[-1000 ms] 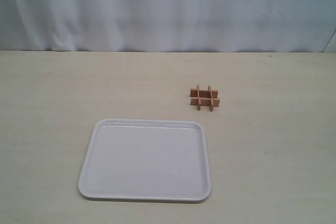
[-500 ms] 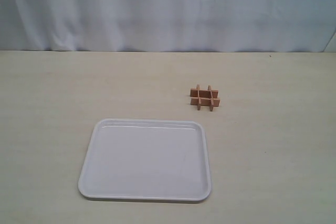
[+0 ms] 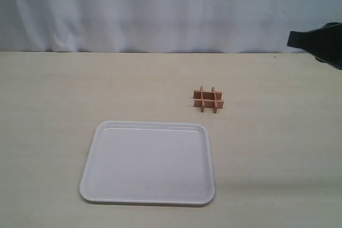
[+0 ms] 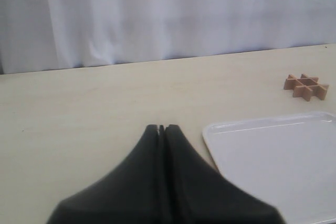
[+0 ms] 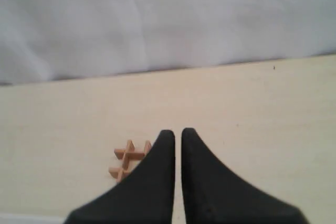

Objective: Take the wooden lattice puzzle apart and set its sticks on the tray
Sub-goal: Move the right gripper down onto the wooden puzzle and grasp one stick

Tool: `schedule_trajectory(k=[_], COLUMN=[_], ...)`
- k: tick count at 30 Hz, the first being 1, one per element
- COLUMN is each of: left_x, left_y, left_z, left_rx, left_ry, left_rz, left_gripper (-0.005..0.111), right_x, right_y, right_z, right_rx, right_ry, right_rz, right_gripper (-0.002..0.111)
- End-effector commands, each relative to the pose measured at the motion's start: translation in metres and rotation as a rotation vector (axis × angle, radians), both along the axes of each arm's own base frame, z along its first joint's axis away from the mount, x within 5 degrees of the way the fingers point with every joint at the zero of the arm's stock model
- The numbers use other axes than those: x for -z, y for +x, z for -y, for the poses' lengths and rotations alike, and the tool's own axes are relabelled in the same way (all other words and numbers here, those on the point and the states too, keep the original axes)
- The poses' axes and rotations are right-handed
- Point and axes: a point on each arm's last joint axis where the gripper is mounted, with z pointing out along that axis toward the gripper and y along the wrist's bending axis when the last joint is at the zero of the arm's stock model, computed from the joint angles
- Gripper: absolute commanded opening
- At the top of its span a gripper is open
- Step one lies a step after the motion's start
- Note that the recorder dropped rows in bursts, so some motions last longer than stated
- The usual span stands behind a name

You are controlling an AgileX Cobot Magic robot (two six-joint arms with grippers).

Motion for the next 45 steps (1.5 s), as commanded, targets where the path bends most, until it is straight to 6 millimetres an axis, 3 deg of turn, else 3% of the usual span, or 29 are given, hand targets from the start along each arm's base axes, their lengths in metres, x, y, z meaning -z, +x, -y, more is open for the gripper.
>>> schedule_trajectory(k=[1, 12, 17, 23, 35, 45], left_x=[0.0, 0.0, 0.0, 0.0, 0.0, 0.0], left_y=[0.0, 0.0, 0.0, 0.0, 0.0, 0.0], left_z=[0.0, 0.0, 0.0, 0.0, 0.0, 0.0], left_rx=[0.001, 0.001, 0.001, 0.001, 0.001, 0.001], left_ry=[-0.005, -0.005, -0.005, -0.005, -0.005, -0.005], left_rz=[0.012, 0.012, 0.012, 0.012, 0.012, 0.012], left_gripper=[0.0, 0.0, 0.0, 0.0, 0.0, 0.0], right_x=[0.008, 0.037, 0.058, 0.086, 0.118, 0.15], right_y=[0.024, 0.078, 0.097, 0.123, 0.162, 0.178], right_z=[-0.003, -0.014, -0.045, -0.078, -0.085, -0.086], right_rx=[-0.028, -0.174, -0.288, -0.324, -0.225, -0.162], right_ry=[-0.041, -0.18, -0.228, -0.238, -0.199, -0.183], right_rz=[-0.165, -0.482, -0.651, -0.731, -0.828, -0.833], right_gripper=[0.004, 0.004, 0.004, 0.005, 0.037, 0.037])
